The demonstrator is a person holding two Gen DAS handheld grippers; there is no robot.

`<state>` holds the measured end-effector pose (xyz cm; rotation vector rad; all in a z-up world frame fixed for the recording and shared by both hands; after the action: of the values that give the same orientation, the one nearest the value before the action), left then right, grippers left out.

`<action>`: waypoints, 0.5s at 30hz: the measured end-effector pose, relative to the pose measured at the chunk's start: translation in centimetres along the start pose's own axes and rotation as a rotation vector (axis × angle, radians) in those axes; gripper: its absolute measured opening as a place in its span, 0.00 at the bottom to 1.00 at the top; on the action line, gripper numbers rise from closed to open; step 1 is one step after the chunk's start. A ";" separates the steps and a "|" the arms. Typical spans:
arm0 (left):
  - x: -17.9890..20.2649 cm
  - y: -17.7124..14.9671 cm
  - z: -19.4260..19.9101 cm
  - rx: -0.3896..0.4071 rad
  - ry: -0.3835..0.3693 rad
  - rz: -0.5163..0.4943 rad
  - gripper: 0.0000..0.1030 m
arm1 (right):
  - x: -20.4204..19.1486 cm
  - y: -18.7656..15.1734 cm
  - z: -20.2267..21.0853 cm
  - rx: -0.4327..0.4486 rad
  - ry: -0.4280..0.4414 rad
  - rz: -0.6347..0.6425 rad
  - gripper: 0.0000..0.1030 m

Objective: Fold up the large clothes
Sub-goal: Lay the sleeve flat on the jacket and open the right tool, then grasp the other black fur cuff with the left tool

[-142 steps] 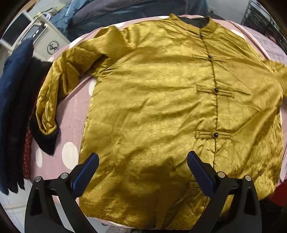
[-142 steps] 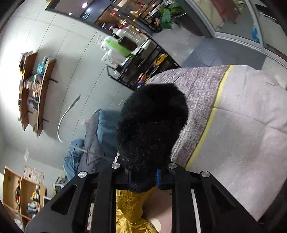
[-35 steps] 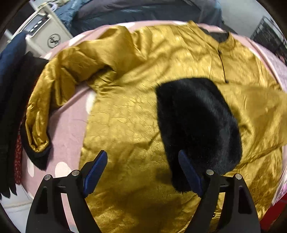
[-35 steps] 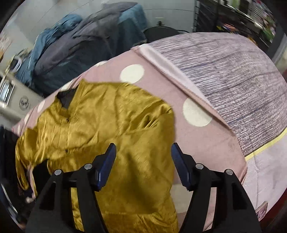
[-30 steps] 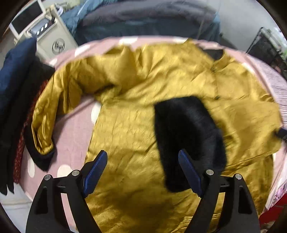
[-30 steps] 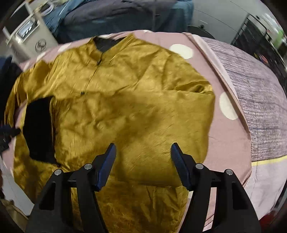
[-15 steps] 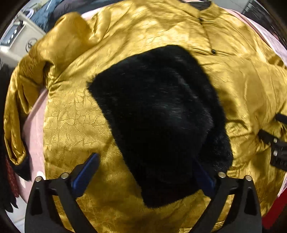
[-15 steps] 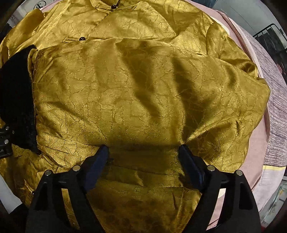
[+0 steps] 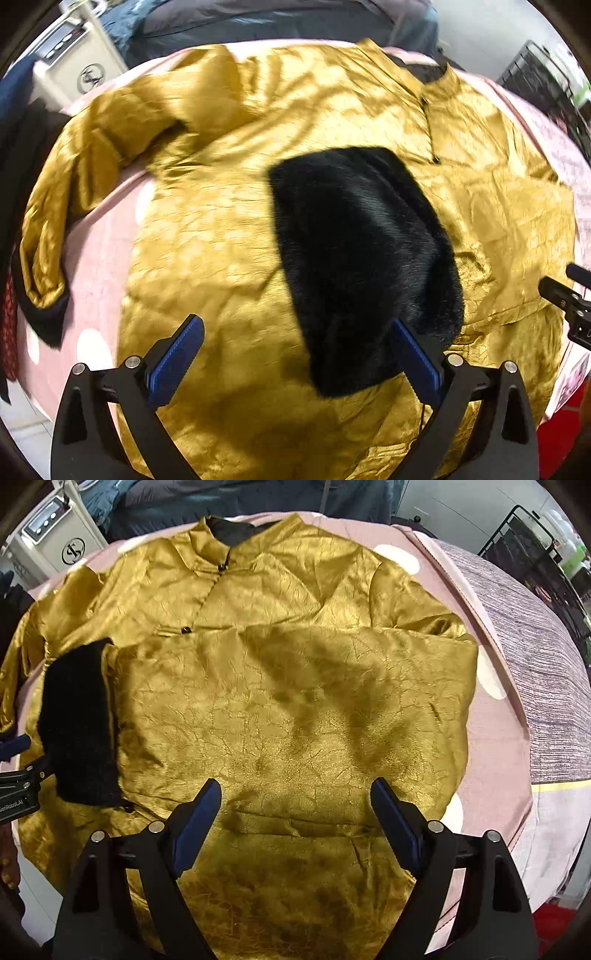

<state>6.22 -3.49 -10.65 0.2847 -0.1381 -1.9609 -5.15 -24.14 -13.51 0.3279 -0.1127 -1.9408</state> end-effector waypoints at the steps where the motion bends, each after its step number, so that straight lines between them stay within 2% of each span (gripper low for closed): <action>1: -0.6 -0.3 0.3 0.003 -0.002 0.019 0.93 | -0.1 0.0 0.3 0.003 0.010 -0.001 0.80; 2: -1.4 -0.4 0.4 0.005 -0.002 0.041 0.93 | -0.1 -0.9 1.1 0.004 0.018 0.001 0.80; 5: -4.2 -1.1 1.0 0.015 0.030 0.118 0.93 | 0.0 -0.6 1.7 -0.005 0.040 0.020 0.80; 9: -8.5 -2.5 1.4 0.020 0.057 0.245 0.93 | -2.0 -1.2 1.4 -0.016 0.095 0.045 0.80; 11: -10.2 -2.2 0.9 0.020 0.060 0.296 0.93 | -3.2 -1.8 1.3 -0.017 0.120 0.067 0.80; 15: -13.9 -3.8 0.1 0.003 0.068 0.407 0.93 | -4.6 -2.7 1.3 -0.021 0.127 0.120 0.80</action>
<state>8.04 10.73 -9.53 0.2987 -0.1423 -1.5458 -6.33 -18.92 -12.13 0.4195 -0.0282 -1.7964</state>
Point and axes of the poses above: each gripper's, at about its wrist camera, not at the fingertips, and z roughly against the way its jaws point, x to its right, y to its top, the point moved 1 cm from there along -z, roughly the way its jaws point, and after that the axes turned 9 degrees about y, right-handed, at the moved point
